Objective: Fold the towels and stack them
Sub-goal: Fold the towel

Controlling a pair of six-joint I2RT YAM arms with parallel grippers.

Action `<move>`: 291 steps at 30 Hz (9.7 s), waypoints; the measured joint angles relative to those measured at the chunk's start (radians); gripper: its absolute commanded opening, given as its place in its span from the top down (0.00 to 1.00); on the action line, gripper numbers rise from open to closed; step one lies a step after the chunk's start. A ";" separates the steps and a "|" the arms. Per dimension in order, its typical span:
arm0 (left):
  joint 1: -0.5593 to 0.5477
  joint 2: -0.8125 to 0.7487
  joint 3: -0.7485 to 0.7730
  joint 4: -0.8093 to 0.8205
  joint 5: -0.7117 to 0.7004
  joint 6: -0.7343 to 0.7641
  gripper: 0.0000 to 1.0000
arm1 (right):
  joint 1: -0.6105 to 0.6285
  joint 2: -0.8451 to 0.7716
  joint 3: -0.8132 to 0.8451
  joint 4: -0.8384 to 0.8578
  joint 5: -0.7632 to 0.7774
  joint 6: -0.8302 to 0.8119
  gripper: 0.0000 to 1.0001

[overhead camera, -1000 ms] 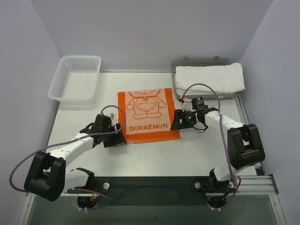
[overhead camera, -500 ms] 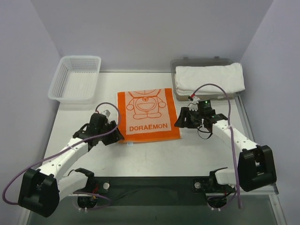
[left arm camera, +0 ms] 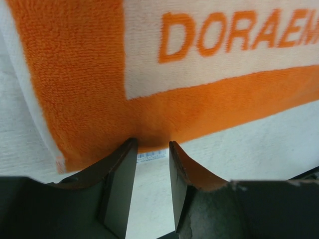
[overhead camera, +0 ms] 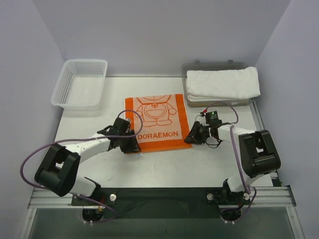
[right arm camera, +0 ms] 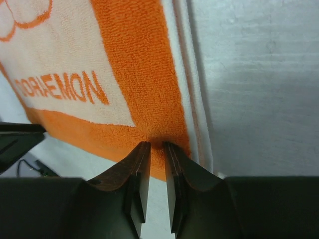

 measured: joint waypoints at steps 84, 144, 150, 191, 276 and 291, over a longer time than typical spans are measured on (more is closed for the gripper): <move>0.223 0.523 0.593 -0.111 -0.222 0.481 0.38 | 0.026 0.383 0.684 -0.348 0.289 -0.425 0.49; 0.175 0.540 0.608 -0.113 -0.282 0.534 1.00 | 0.064 0.507 0.774 -0.316 0.306 -0.434 1.00; 0.189 0.536 0.610 -0.120 -0.282 0.554 1.00 | 0.066 0.489 0.770 -0.327 0.291 -0.448 1.00; 0.218 -0.229 0.112 -0.060 -0.096 0.389 1.00 | 0.061 -0.153 0.279 -0.196 0.187 -0.384 1.00; -0.051 -0.517 -0.236 -0.234 -0.158 -0.132 0.42 | 0.164 -0.439 -0.114 -0.374 0.103 -0.131 0.70; -0.634 -0.010 0.378 -0.192 -0.494 0.140 0.07 | -0.106 -0.668 -0.146 -0.403 0.249 -0.060 0.21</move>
